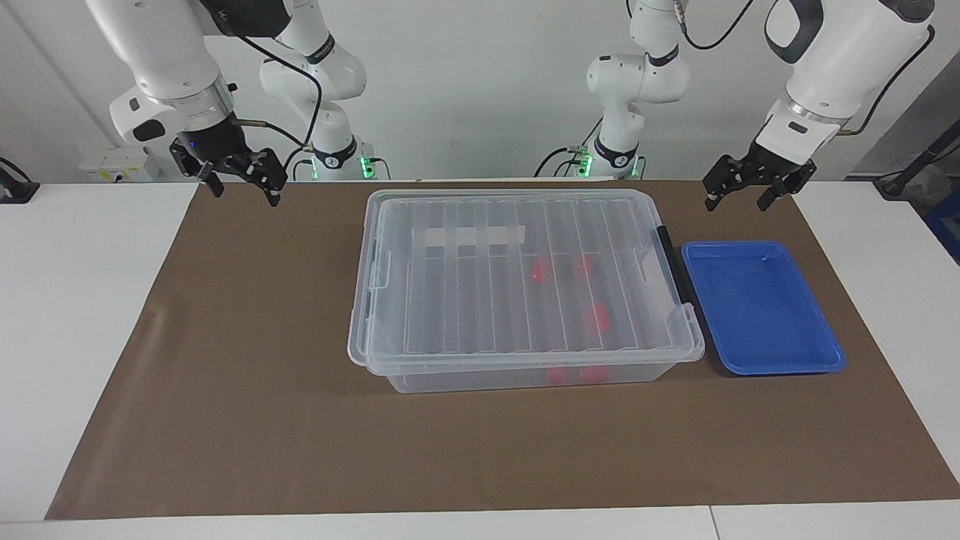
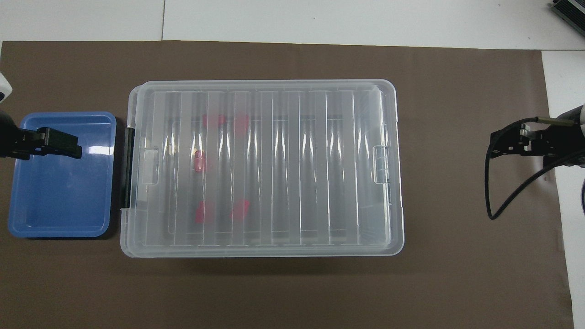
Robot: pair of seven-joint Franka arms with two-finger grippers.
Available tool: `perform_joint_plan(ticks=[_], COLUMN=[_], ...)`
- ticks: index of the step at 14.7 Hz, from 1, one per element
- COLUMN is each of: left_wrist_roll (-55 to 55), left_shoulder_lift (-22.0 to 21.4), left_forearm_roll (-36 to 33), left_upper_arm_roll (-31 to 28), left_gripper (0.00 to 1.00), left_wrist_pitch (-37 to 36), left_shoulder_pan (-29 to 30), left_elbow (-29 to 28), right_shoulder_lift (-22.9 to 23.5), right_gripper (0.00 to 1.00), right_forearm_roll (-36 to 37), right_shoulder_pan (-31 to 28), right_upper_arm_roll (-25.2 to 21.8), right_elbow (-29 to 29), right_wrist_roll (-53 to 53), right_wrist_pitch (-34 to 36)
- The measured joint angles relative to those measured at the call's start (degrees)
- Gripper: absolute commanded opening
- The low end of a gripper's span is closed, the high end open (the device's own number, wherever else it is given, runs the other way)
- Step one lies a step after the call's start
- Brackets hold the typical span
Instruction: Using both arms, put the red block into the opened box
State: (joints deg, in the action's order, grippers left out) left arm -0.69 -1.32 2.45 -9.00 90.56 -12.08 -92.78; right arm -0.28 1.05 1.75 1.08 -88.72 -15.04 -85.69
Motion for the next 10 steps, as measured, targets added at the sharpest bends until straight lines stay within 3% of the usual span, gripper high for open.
perform_joint_plan(ticks=[10], left_wrist_roll=[0.00], left_shoulder_lift=[-0.01], left_forearm_roll=[0.00], left_upper_arm_roll=[0.00], left_gripper=[1.00], left_wrist_pitch=[0.28], left_shoulder_pan=[0.19], left_elbow=[0.00], right_shoulder_lift=[-0.05], right_gripper=[1.00], right_forearm_roll=[-0.11], right_shoulder_pan=[0.02], right_upper_arm_roll=[0.00], right_elbow=[-0.83], right_wrist_roll=[0.00], right_wrist_pitch=[0.07])
